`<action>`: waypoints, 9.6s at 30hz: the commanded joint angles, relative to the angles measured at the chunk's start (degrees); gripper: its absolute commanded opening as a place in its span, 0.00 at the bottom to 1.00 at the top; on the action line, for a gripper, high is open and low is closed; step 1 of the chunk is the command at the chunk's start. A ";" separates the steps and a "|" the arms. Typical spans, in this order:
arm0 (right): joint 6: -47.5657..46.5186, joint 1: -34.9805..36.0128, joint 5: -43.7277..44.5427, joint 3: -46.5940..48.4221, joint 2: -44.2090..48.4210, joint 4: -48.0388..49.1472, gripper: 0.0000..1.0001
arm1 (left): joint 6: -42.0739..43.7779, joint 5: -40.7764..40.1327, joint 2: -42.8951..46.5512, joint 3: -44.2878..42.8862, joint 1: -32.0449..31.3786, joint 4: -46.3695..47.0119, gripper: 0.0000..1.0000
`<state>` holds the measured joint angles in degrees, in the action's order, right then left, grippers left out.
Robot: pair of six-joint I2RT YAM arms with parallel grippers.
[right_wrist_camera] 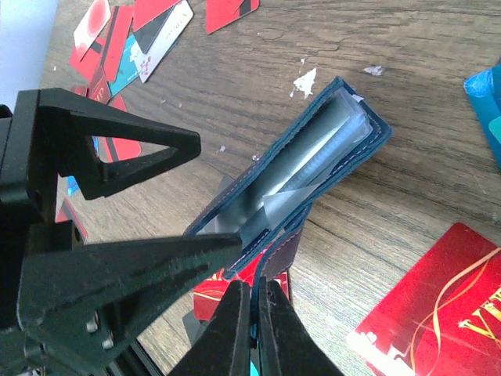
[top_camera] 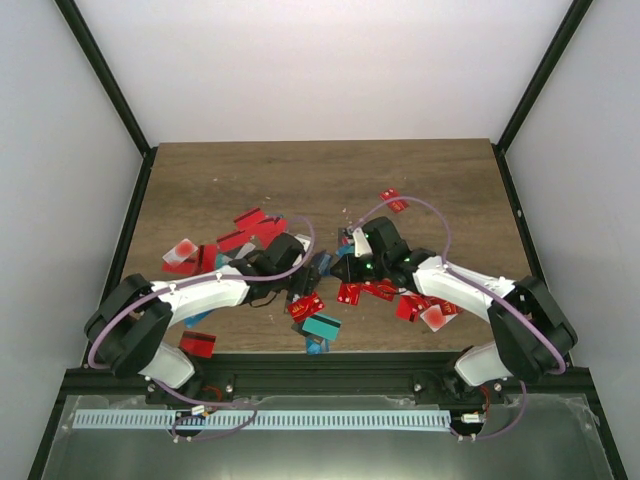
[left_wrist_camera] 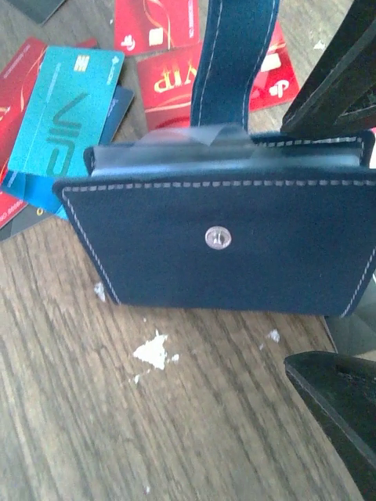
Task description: Put the credit cards into the card holder
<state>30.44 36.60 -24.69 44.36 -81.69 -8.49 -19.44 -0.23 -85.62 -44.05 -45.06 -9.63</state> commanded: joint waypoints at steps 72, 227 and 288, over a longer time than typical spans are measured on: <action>-0.64 1.01 -2.02 8.15 -13.00 -1.29 0.09 | -24.28 -2.41 3.23 13.84 4.20 11.51 0.04; 9.01 23.42 0.21 -17.70 -2.37 8.41 0.30 | -64.84 -9.42 20.68 30.33 -36.32 3.65 0.52; 8.43 24.48 -0.80 -17.60 -4.68 8.21 0.29 | -65.72 -26.12 19.30 37.54 -36.41 27.47 0.21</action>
<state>39.53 59.99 -26.79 27.70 -84.71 5.26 -87.20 -15.90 -67.66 -7.03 -82.52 17.26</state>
